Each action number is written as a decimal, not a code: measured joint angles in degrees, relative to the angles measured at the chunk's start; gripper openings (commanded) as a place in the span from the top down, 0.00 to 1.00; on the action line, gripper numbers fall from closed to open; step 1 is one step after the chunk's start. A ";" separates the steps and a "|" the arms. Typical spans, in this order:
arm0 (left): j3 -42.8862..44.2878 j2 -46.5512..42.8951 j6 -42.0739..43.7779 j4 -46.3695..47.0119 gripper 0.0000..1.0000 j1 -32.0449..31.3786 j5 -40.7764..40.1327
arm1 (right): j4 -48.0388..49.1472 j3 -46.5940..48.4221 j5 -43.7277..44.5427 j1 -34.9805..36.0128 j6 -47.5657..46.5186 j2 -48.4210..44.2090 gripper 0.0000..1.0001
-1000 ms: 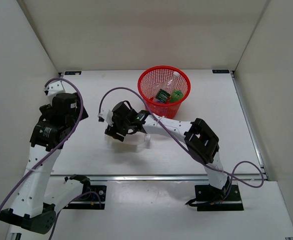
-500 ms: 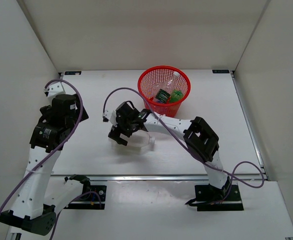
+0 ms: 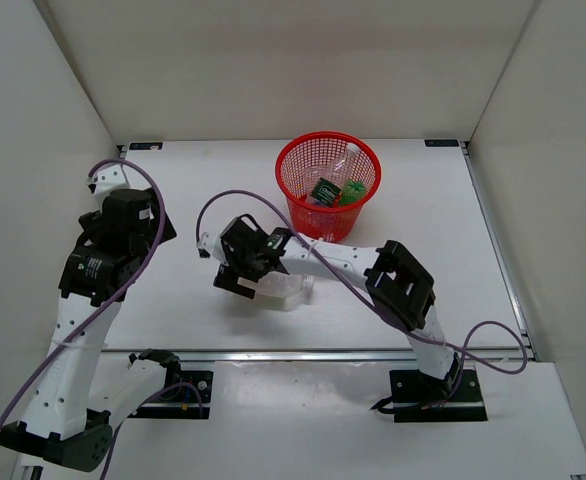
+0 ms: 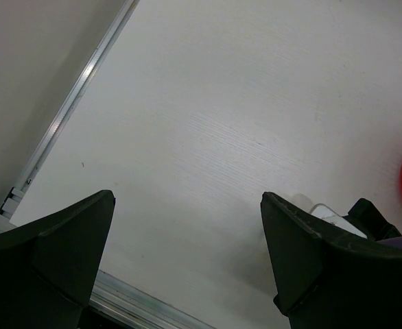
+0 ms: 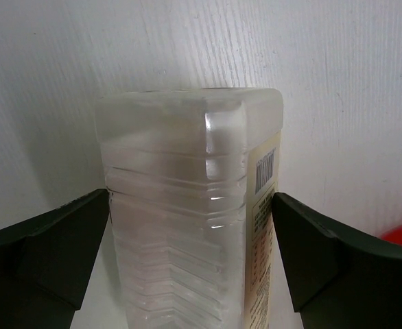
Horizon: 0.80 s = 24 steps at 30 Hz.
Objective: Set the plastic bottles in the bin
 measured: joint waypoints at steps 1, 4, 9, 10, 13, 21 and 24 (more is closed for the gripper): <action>0.00 0.00 0.00 0.02 0.02 0.02 -0.02 | 0.07 -0.07 1.03 0.28 0.28 0.00 0.01; -0.04 0.00 0.00 0.00 0.01 0.02 -0.13 | 1.68 -1.33 3.19 0.79 0.68 0.00 0.01; -0.04 0.00 0.07 0.00 0.02 0.04 -0.26 | 3.15 -3.52 3.28 -0.83 2.19 1.95 0.02; -0.04 0.00 0.07 -0.02 0.02 0.04 -0.37 | 2.95 -4.02 3.04 -1.27 2.99 3.10 0.03; -0.04 0.07 0.15 -0.04 0.02 0.11 -0.50 | 3.50 -3.89 2.56 -2.56 3.80 3.30 0.21; -0.04 0.17 0.20 0.00 0.01 0.33 -0.46 | 1.92 -4.48 4.48 -2.25 4.24 1.81 0.77; -0.04 0.17 0.22 0.04 0.01 0.55 -0.26 | -0.63 -1.79 4.44 -2.36 4.24 0.76 0.80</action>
